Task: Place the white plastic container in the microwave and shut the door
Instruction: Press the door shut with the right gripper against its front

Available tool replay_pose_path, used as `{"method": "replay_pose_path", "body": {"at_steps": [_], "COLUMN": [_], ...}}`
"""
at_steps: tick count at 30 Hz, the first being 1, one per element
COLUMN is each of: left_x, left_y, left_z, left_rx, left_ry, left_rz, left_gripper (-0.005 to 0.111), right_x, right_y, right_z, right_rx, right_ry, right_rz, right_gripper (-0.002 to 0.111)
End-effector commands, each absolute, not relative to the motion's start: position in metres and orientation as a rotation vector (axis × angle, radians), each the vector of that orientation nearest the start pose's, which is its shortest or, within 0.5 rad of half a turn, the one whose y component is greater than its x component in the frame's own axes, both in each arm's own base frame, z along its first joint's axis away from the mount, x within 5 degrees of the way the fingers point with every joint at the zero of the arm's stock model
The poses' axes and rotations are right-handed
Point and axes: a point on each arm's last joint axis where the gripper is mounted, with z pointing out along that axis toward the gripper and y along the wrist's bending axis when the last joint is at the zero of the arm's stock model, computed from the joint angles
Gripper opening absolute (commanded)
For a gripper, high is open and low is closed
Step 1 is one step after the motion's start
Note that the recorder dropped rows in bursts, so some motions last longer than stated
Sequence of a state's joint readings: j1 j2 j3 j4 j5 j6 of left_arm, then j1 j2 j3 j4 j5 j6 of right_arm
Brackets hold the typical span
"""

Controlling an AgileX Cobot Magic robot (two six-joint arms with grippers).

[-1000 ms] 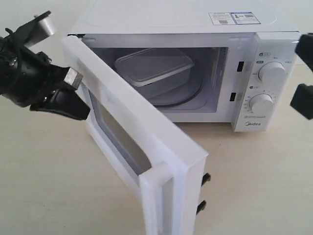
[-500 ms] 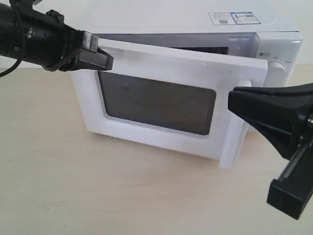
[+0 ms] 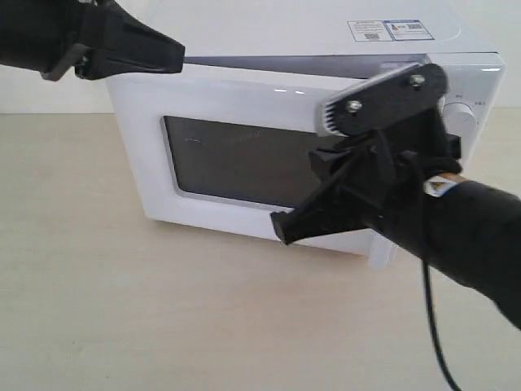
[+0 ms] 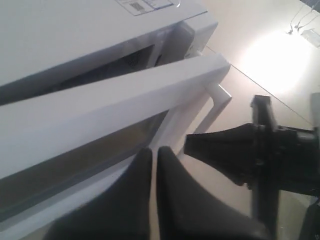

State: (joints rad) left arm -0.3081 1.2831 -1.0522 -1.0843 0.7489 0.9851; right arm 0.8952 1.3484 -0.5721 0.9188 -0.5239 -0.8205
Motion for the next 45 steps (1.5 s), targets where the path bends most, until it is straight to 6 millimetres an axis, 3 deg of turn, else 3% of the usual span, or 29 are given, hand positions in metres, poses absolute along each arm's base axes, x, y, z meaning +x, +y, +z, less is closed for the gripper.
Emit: {"method": "replay_pose_path", "body": {"at_steps": [1, 7, 12, 18, 23, 32, 38, 45], "left_x": [0.218, 0.189, 0.161, 0.143, 0.138, 0.123, 0.102, 0.072], "left_y": [-0.124, -0.093, -0.072, -0.049, -0.047, -0.042, -0.03, -0.018], "left_z": [0.371, 0.388, 0.404, 0.409, 0.404, 0.37, 0.357, 0.355], "left_rx": [0.786, 0.731, 0.663, 0.548, 0.527, 0.484, 0.388, 0.328], "left_ry": [1.952, 2.002, 1.99, 2.036, 2.108, 2.168, 2.153, 2.081], "left_rz": [-0.738, -0.424, -0.278, -0.106, -0.113, -0.127, -0.106, -0.112], "left_gripper": [0.004, 0.004, 0.004, 0.004, 0.004, 0.004, 0.004, 0.004], "right_x": [0.213, 0.22, 0.218, 0.214, 0.21, 0.212, 0.217, 0.234], "right_y": [0.199, 0.202, 0.203, 0.182, 0.179, 0.174, 0.173, 0.157], "right_z": [0.233, 0.248, 0.243, 0.245, 0.254, 0.258, 0.259, 0.257], "right_rx": [-0.483, -0.415, -0.395, -0.301, -0.353, -0.345, -0.348, -0.307], "right_ry": [1.831, 1.764, 1.838, 1.935, 1.901, 1.853, 1.819, 1.831], "right_rz": [0.22, 0.21, 0.248, 0.023, -0.007, -0.09, -0.113, -0.134], "right_gripper": [0.0, 0.0, 0.0, 0.0, 0.0, 0.0, 0.0, 0.0]}}
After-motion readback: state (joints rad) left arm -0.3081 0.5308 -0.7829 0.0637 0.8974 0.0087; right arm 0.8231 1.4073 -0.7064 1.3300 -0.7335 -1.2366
